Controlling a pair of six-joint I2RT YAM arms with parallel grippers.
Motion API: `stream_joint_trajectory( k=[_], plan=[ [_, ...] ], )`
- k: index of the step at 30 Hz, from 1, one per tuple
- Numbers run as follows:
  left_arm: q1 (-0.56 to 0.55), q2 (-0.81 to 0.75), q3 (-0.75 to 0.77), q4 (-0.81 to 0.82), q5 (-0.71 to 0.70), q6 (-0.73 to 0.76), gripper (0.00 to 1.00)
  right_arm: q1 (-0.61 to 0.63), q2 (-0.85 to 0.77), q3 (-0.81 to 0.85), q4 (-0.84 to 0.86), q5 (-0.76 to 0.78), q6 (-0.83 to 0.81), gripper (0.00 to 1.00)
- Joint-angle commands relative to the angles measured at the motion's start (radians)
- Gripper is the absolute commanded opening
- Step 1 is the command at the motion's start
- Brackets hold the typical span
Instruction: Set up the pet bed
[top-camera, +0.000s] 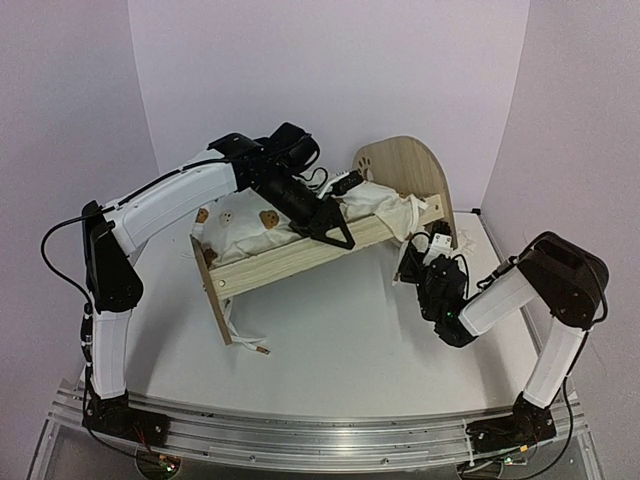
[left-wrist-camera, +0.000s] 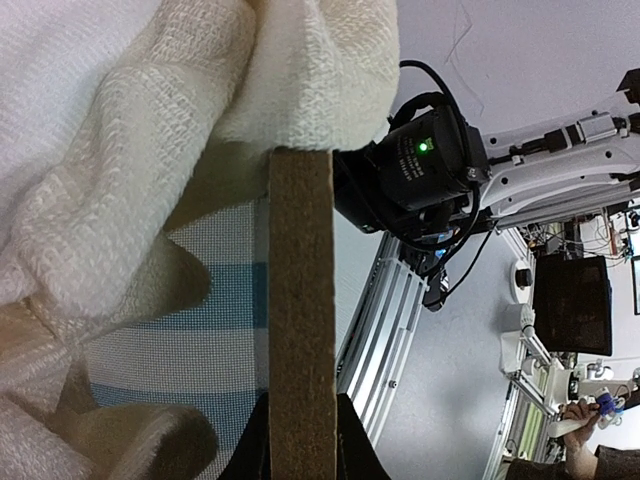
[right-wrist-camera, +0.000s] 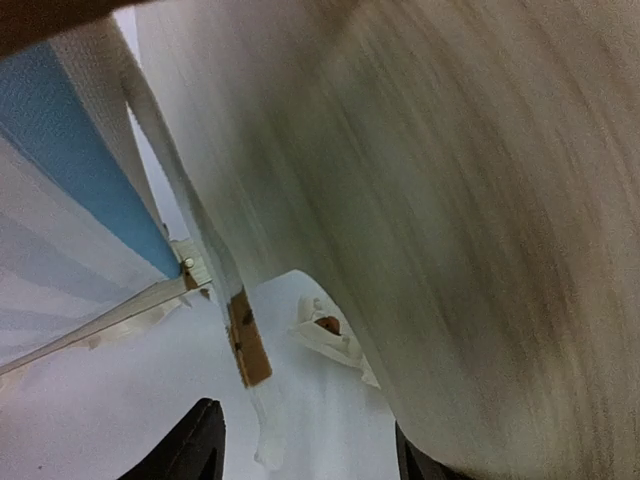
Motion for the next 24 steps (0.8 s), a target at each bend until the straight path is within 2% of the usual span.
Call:
stream_joint_trajectory(
  k=[1,8,10,14,19,24],
  plan=[
    [-0.007,-0.137,0.119,0.403,0.247,-0.015,0.0,-0.002,0.049,0.118,0.174,0.131,-0.055,0.59],
    [-0.006,-0.136,0.121,0.434,0.27,-0.045,0.0,-0.002,0.096,0.198,0.174,0.167,-0.063,0.58],
    [-0.007,-0.139,0.119,0.436,0.273,-0.046,0.0,-0.003,0.109,0.212,0.174,0.175,-0.071,0.55],
    [-0.006,-0.143,0.119,0.438,0.274,-0.048,0.0,-0.004,0.149,0.25,0.174,0.207,-0.068,0.26],
    [-0.005,-0.152,0.118,0.427,0.262,-0.038,0.0,-0.005,0.155,0.241,0.174,0.192,-0.071,0.02],
    [-0.003,-0.156,0.111,0.405,0.235,-0.005,0.0,-0.006,0.087,0.139,0.174,0.111,-0.09,0.0]
  ],
)
